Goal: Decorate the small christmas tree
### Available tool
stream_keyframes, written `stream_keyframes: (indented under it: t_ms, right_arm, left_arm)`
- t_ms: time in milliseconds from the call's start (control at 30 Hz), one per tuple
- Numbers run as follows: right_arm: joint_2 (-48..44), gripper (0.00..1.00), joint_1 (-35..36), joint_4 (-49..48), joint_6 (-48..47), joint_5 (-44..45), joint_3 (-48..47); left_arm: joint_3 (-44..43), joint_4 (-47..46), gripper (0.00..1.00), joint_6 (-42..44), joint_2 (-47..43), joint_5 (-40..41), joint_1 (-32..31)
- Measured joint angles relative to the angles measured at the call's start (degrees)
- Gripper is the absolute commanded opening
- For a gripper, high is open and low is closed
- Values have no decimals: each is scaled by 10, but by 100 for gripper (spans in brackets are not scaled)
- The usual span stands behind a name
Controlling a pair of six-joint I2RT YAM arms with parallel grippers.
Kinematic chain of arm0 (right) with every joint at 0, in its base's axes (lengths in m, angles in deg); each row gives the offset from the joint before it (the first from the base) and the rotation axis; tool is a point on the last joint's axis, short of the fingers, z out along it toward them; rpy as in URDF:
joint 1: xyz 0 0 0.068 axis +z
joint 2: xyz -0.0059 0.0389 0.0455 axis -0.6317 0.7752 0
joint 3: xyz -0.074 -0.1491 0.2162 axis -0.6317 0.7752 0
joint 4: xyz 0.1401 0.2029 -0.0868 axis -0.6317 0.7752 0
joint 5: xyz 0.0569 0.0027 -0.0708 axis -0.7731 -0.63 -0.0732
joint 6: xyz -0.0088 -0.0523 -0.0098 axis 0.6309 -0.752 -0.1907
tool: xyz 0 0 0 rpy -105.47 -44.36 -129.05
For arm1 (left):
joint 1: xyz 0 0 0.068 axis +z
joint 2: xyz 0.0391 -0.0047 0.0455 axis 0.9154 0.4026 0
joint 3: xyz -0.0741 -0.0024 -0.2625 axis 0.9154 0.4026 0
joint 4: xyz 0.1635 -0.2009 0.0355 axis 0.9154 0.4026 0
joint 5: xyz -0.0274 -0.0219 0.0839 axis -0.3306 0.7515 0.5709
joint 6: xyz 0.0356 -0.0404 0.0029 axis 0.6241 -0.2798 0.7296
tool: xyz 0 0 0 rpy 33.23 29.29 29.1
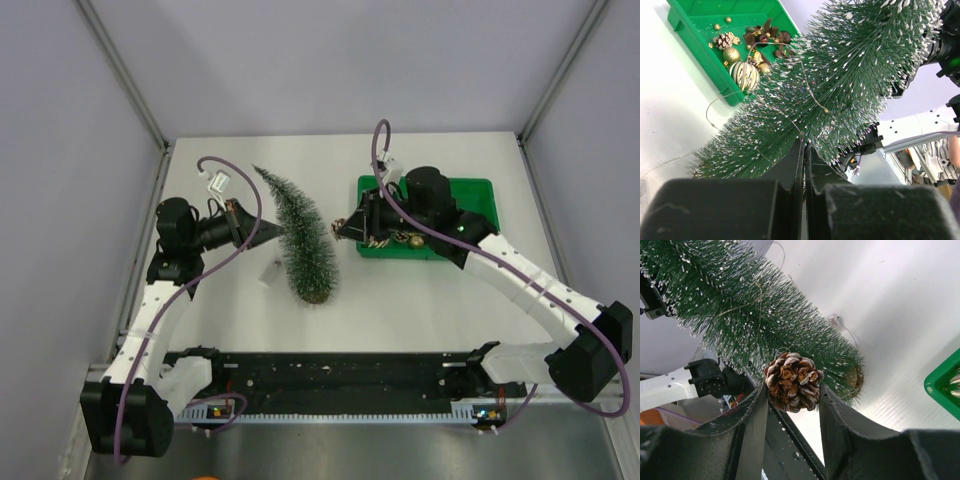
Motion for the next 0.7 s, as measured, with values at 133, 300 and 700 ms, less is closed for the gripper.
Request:
stream_keyframes:
  t_ms: [133, 300, 700]
  right_arm:
    - [0, 23, 2, 5, -2, -6, 4]
    - [0, 23, 3, 10, -7, -9, 5]
    - [22, 23, 9, 3, -6, -19, 5]
  left_arm:
    - [0, 0, 0, 0, 0, 0, 0]
    - [0, 0, 0, 0, 0, 0, 0]
    - [0, 0, 0, 0, 0, 0, 0]
